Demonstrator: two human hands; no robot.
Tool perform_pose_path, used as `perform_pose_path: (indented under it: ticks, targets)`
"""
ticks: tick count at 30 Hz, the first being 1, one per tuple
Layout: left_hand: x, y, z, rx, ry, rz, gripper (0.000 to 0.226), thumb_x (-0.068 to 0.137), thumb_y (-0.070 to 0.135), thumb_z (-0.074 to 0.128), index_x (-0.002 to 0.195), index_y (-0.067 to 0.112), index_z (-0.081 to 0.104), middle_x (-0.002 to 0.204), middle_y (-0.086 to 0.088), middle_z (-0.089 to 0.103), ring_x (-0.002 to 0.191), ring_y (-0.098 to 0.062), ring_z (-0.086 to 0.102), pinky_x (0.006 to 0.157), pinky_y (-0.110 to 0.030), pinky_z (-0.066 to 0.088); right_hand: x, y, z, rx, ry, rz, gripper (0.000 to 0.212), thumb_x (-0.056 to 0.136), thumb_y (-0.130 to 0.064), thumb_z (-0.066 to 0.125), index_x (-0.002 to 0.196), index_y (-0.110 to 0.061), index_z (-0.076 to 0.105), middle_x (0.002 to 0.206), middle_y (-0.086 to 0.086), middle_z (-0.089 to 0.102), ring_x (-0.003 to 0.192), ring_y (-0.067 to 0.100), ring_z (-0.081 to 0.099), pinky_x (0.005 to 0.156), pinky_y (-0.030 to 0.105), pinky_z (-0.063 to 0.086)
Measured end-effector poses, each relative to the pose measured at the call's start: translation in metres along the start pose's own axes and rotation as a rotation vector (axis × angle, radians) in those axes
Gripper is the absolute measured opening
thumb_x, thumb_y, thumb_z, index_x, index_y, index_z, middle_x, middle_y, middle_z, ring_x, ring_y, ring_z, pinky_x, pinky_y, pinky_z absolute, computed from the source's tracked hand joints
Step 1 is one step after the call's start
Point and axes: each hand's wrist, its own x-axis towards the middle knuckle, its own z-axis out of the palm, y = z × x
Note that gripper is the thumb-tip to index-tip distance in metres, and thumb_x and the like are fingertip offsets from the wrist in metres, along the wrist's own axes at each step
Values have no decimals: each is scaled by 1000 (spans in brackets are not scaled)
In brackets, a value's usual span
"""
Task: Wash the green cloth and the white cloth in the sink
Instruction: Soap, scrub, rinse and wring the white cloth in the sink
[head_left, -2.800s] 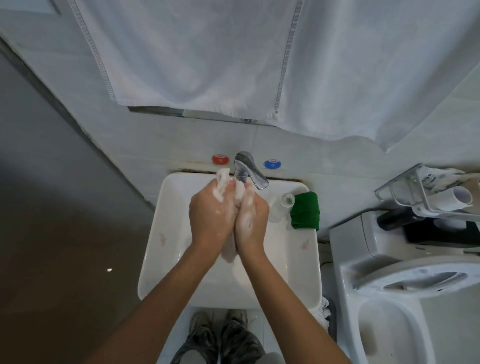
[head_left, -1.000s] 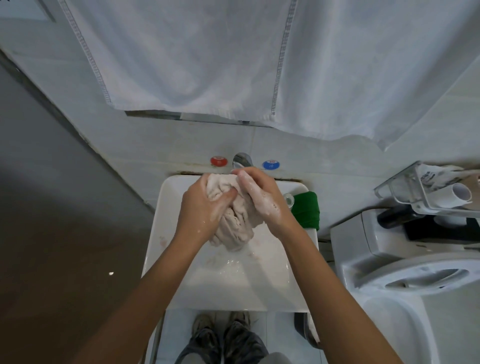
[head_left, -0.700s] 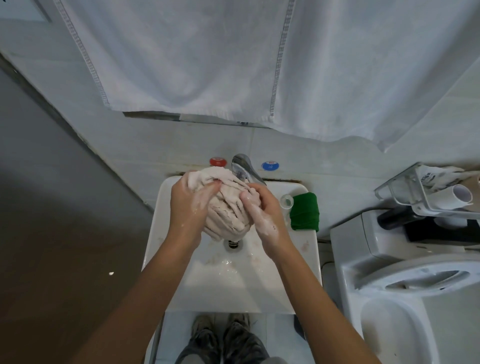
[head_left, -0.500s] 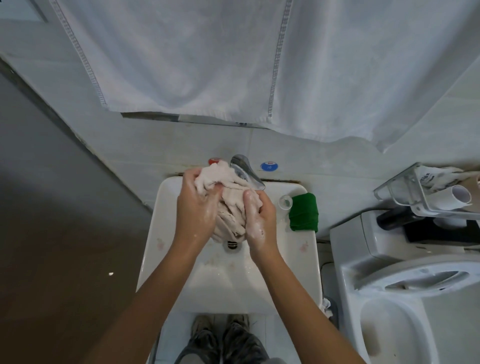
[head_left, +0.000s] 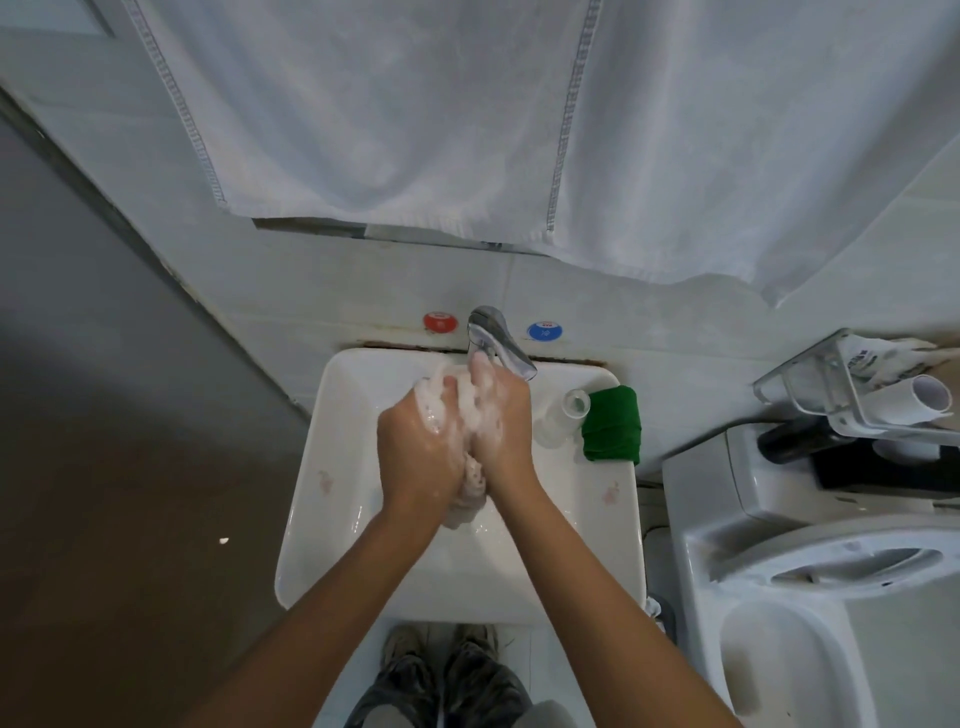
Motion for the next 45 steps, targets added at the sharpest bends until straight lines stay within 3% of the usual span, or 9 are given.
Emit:
perform_pose_path:
  ticks: [6,11,16,21,28,31,36,42,45]
  targets:
    - [17,7,-10,-78,83,2,38,98,31,43,64,15,47,55,5,48,52,-8,47,49,-18,35,-23,5,6,122,-34,102,33,102,-24,40,77,-10,58,78,13,62,78,25,60,80,39,50]
    - [-7,4,-3,111,-17,49,34,98,27,42,90,2,62,77,-12,65,74,-23,65,70,-33,54,3,17,2,-15,51,6,36,99,-12,48,64,-21,44,62,-6,46,60,9,43,61,32,41]
    - [14,6,-8,11,43,-50,35,94,22,51,61,15,47,54,5,44,53,-10,48,50,-18,33,-29,20,4,-43,5,-49,42,99,-9,46,61,-27,39,63,-1,47,63,14,45,61,39,43]
    - [-14,11,-1,-35,-26,-65,34,95,32,48,103,2,62,88,-12,65,85,-23,64,82,-31,51,5,20,-4,-44,131,-45,37,99,-19,51,63,-22,43,59,-3,47,57,12,44,59,36,41]
    - [7,9,-3,-15,-35,15,13,95,26,48,96,15,55,71,12,52,63,-6,52,54,-15,40,-26,18,-5,-139,54,-190,22,100,-29,43,78,-28,43,59,-12,41,54,5,39,55,34,37]
    - [-17,4,5,-60,-79,84,13,92,10,52,103,10,61,77,9,60,76,-18,62,64,-14,44,3,19,-13,-182,178,-117,39,99,-28,48,63,-33,35,54,-10,39,50,5,36,53,30,32]
    - [8,17,2,60,-6,-4,28,98,33,44,99,8,56,77,-3,58,74,-20,61,66,-24,43,-18,22,-4,-90,86,-108,28,99,-27,44,71,-23,44,62,-2,47,59,14,46,58,44,45]
    - [-7,18,8,177,-87,-32,34,98,32,41,118,8,54,103,-11,64,94,-21,62,91,-31,48,15,15,-14,-272,202,-150,37,100,-28,48,65,-28,37,62,-5,46,54,6,38,52,25,30]
    - [11,15,3,133,10,31,30,97,32,48,109,7,58,93,-9,67,84,-21,65,77,-28,51,-2,15,-3,-173,172,-179,28,99,-27,45,71,-24,43,64,5,50,58,15,44,54,39,38]
